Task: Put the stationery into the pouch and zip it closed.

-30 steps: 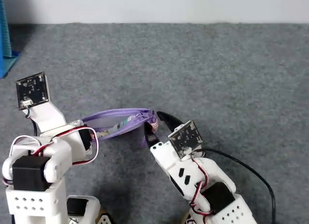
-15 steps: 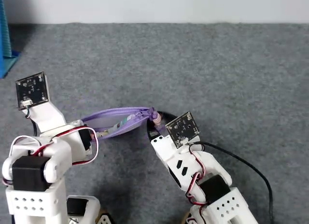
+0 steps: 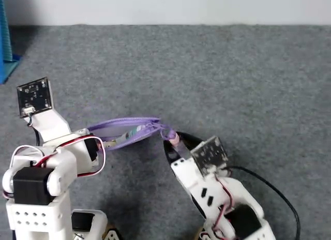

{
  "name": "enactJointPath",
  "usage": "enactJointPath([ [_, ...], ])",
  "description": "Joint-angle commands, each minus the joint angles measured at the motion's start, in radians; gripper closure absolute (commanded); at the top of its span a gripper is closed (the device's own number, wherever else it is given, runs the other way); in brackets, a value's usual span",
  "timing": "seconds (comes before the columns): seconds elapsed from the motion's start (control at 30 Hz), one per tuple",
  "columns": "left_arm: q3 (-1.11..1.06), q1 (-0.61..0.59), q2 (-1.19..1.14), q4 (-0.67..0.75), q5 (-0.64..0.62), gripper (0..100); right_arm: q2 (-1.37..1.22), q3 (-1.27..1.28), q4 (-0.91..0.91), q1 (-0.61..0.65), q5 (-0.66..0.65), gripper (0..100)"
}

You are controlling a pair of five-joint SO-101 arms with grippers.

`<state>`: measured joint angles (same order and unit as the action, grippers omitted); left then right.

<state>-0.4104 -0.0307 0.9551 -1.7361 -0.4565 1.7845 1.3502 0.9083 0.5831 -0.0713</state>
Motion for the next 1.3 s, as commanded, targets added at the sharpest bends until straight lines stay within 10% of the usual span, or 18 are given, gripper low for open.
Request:
enactJointPath([
  [0.0, 0.047, 0.005, -0.003, 0.044, 0.063, 98, 0.028, -0.091, 0.133, -0.002, -0.017, 99.1],
  [0.33, -0.082, 0.008, -0.005, 0.298, 0.422, 71, 0.015, -0.267, 0.423, 0.145, -0.021, 99.1],
  [0.93, -0.185, 0.666, -0.005, 0.621, 0.505, 70, 0.015, -0.302, 0.498, 0.246, 0.08, 99.1],
  [1.27, -0.154, 0.657, -0.005, 0.661, 0.489, 70, 0.015, -0.302, 0.496, 0.246, 0.081, 99.1],
])
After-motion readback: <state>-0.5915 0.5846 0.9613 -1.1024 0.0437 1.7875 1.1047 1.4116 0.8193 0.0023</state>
